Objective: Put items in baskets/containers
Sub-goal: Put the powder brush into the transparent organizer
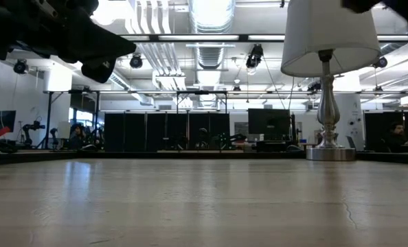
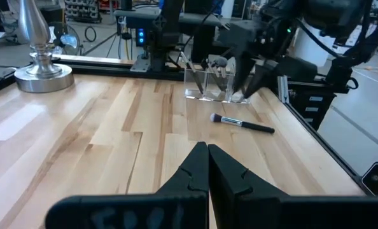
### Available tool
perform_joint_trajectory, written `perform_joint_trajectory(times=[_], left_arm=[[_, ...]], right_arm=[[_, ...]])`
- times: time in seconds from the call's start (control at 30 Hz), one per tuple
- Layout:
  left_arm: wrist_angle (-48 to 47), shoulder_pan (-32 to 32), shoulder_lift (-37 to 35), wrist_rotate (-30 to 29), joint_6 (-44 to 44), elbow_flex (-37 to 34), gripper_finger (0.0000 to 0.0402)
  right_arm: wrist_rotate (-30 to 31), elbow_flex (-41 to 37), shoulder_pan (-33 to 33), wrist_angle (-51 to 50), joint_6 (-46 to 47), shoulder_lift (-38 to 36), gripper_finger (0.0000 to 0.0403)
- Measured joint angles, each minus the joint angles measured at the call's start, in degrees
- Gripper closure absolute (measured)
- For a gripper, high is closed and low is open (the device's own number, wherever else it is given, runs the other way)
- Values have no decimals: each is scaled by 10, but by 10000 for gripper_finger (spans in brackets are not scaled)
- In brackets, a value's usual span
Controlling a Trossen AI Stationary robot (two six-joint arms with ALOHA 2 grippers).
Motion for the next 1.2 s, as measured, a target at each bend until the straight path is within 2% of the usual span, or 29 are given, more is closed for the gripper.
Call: perform_joint_trajectory(times=[0.2, 0.43, 0.8, 1.2], left_arm=[[0, 0, 0, 0, 0, 0, 401], [-2, 0, 0, 0, 0, 0, 401], [-9, 0, 0, 0, 0, 0, 401], [-15, 0, 0, 0, 1, 0, 401]], right_arm=[[-45, 0, -58, -3, -277, -1, 268], [-105, -14, -90, 1, -518, -1, 272], [-179, -89, -126, 60, -682, -1, 255], [-183, -139, -126, 98, -752, 0, 286]])
